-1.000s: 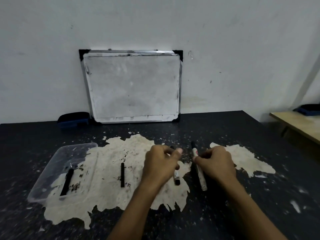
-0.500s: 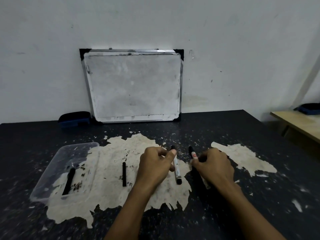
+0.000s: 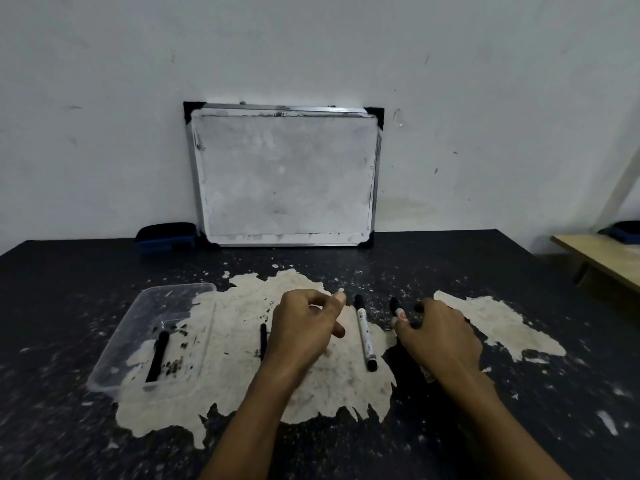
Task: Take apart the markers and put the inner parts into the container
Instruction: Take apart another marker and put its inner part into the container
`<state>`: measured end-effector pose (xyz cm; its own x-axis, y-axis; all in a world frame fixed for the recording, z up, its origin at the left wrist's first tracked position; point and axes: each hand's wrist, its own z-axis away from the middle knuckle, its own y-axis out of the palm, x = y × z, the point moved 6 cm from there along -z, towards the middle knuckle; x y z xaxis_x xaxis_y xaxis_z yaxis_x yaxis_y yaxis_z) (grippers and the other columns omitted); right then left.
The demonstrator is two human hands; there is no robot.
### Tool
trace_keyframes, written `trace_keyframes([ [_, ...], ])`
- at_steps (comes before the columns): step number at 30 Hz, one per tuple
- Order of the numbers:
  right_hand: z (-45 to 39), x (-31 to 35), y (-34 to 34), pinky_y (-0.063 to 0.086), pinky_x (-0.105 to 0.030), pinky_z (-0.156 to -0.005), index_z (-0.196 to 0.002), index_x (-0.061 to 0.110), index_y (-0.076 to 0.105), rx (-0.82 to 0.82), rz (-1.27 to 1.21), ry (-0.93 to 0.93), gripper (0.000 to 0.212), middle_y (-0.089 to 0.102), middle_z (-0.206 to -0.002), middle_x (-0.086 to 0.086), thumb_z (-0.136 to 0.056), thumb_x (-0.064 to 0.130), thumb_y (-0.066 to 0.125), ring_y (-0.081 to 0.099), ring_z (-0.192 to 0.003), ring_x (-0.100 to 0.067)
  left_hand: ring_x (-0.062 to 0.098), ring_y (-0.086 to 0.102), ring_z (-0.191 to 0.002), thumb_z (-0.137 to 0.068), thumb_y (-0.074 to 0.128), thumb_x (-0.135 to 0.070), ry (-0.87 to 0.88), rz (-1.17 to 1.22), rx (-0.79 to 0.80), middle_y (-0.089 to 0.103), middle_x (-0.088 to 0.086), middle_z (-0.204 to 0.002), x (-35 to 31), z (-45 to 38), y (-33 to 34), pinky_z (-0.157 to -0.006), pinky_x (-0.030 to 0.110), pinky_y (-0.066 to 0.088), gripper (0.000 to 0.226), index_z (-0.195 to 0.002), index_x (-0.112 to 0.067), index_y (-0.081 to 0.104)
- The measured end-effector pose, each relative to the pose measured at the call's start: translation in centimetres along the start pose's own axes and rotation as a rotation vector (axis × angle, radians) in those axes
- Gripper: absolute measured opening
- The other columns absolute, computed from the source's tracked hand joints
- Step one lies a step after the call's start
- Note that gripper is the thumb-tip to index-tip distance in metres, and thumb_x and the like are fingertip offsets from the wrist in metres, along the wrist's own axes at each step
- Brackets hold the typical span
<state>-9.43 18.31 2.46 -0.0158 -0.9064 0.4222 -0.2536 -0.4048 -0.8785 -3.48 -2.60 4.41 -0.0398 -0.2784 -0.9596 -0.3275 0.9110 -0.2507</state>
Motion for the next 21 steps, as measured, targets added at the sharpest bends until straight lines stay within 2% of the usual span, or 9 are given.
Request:
trace_keyframes([
  [3,1.6,2.6,-0.7,0.052,-0.033,-0.068,-0.089,0.02,0.064,-0.119,0.038,-0.146,0.036,0.066,-0.087,0.003,-0.083,0.054,0.059,0.062,-0.076,-0.019,-0.003,0.048,-0.033,-0.093,0.063,-0.038,0.003,0.02,-0.031,0.076,0.005,-0.062,0.0,-0.2,-0.9,-0.054,0.023,0.041,0.024,-0.089,-0.017,0.074],
  [6,3.2,4.8,0.5,0.055,-0.034,-0.07,-0.076,0.02,0.057,-0.003,0.101,-0.168,0.044,0.063,-0.073,0.006,-0.08,0.064,0.056,0.064,-0.07,-0.017,-0.002,0.046,-0.032,-0.093,0.064,-0.037,-0.009,0.028,-0.039,0.076,0.006,-0.063,0.1,-0.3,-1.2,-0.051,0.023,0.04,0.024,-0.089,-0.016,0.074],
  [7,3.4,5.3,0.9,0.054,-0.034,-0.071,-0.075,0.022,0.05,0.034,0.134,-0.163,0.043,0.061,-0.076,0.006,-0.078,0.064,0.057,0.064,-0.073,-0.018,-0.002,0.046,-0.032,-0.093,0.064,-0.037,-0.012,0.03,-0.038,0.076,0.006,-0.063,0.1,-0.3,-1.3,-0.049,0.023,0.04,0.024,-0.09,-0.015,0.074],
  [9,3.7,5.6,1.5,0.052,-0.036,-0.074,-0.077,0.025,0.041,0.09,0.155,-0.14,0.034,0.062,-0.089,0.003,-0.079,0.052,0.061,0.062,-0.08,-0.02,-0.002,0.048,-0.032,-0.094,0.064,-0.035,-0.02,0.037,-0.031,0.076,0.007,-0.064,0.4,-0.1,-1.4,-0.049,0.022,0.04,0.025,-0.091,-0.013,0.074],
  [12,3.7,5.5,1.5,0.047,-0.035,-0.068,-0.074,0.023,0.042,0.128,0.113,-0.078,0.025,0.064,-0.099,-0.001,-0.082,0.037,0.061,0.055,-0.076,-0.019,-0.003,0.05,-0.033,-0.093,0.065,-0.034,-0.042,0.048,-0.026,0.076,0.007,-0.065,1.1,0.2,-1.7,-0.05,0.02,0.039,0.025,-0.086,-0.012,0.075],
  [15,3.8,5.8,0.9,0.056,-0.039,-0.065,-0.07,0.013,0.063,0.191,-0.138,-0.065,0.028,0.072,-0.073,0.0,-0.08,0.039,0.063,0.065,-0.067,-0.022,0.001,0.051,-0.036,-0.093,0.066,-0.031,-0.129,0.102,-0.038,0.076,0.006,-0.066,2.1,0.3,-1.9,-0.044,0.018,0.038,0.027,-0.079,-0.01,0.074],
  [17,4.2,6.9,0.2,0.06,-0.041,-0.062,-0.065,0.009,0.071,0.305,-0.381,-0.114,0.031,0.072,-0.057,0.0,-0.08,0.035,0.065,0.068,-0.058,-0.021,0.008,0.053,-0.044,-0.092,0.068,-0.031,-0.268,0.267,0.017,0.076,0.005,-0.067,3.0,0.4,-1.5,-0.042,0.02,0.038,0.028,-0.077,-0.008,0.074],
  [19,4.6,8.2,-0.6,0.056,-0.039,-0.058,-0.066,0.01,0.074,0.406,-0.525,-0.159,0.03,0.072,-0.053,-0.001,-0.083,0.033,0.066,0.065,-0.05,-0.018,0.011,0.055,-0.052,-0.088,0.072,-0.033,-0.383,0.49,0.129,0.073,0.001,-0.067,3.4,0.8,-0.6,-0.044,0.022,0.04,0.024,-0.078,-0.011,0.075],
  [21,4.9,9.2,-1.3,0.049,-0.036,-0.051,-0.064,0.01,0.075,0.432,-0.585,-0.214,0.031,0.07,-0.052,-0.006,-0.084,0.032,0.068,0.057,-0.046,-0.016,0.015,0.059,-0.063,-0.081,0.075,-0.031,-0.411,0.699,0.194,0.072,0.002,-0.074,3.3,1.1,-0.1,-0.047,0.025,0.042,0.02,-0.084,-0.011,0.078],
])
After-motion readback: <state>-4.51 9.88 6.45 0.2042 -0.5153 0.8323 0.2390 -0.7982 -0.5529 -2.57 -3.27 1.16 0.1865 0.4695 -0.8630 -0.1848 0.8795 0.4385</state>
